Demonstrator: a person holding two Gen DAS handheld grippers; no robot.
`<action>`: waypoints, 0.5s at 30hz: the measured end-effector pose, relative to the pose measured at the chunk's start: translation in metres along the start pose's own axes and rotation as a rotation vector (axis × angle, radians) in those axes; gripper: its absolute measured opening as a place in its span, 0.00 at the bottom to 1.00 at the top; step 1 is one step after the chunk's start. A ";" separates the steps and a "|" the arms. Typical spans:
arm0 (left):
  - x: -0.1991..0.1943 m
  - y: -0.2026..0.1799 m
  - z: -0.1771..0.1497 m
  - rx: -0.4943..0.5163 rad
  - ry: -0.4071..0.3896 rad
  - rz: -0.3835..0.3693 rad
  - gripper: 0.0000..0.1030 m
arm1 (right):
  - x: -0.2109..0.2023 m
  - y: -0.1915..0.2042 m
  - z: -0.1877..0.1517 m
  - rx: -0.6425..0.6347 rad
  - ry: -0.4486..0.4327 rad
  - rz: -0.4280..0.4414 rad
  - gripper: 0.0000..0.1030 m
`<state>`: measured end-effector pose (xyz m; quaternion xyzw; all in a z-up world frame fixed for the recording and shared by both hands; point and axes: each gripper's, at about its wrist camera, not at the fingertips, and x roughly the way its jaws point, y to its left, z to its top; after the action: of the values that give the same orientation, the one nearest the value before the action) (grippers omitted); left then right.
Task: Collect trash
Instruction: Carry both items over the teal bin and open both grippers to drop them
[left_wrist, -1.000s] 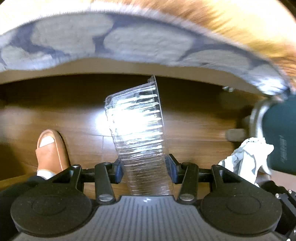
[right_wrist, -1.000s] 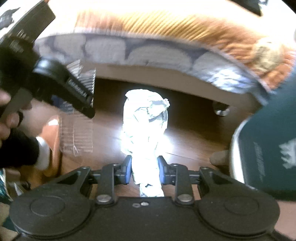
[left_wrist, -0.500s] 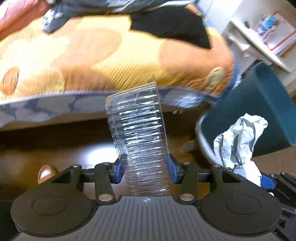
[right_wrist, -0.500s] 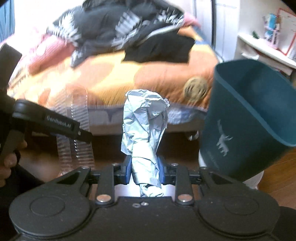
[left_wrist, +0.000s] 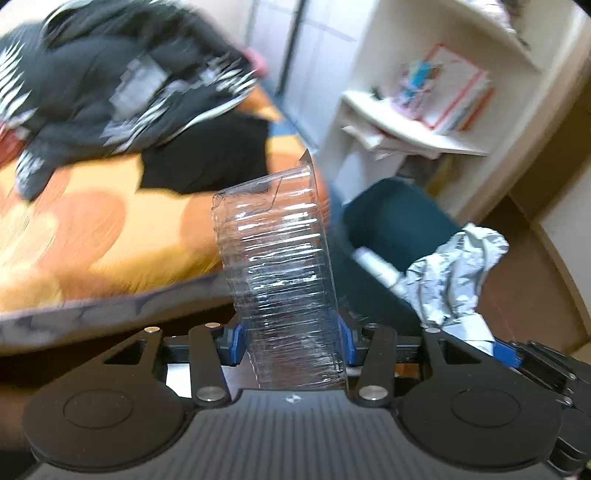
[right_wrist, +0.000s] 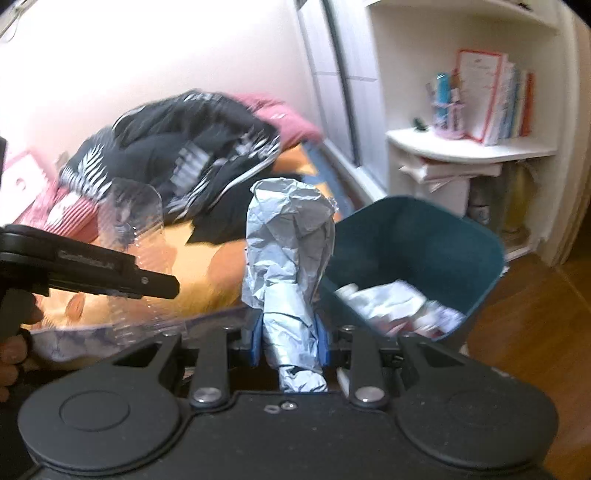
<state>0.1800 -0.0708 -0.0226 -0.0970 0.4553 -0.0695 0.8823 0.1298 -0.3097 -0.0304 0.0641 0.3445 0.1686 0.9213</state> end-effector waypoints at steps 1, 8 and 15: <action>-0.001 -0.009 0.004 0.018 -0.007 -0.012 0.45 | -0.001 -0.007 0.003 0.011 -0.009 -0.011 0.27; 0.010 -0.066 0.041 0.121 -0.031 -0.071 0.45 | -0.002 -0.044 0.021 0.057 -0.039 -0.080 0.27; 0.046 -0.118 0.082 0.202 -0.029 -0.084 0.45 | 0.010 -0.074 0.041 0.081 -0.045 -0.133 0.27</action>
<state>0.2690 -0.1865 0.0153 -0.0272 0.4288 -0.1504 0.8904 0.1833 -0.3752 -0.0229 0.0821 0.3338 0.0915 0.9346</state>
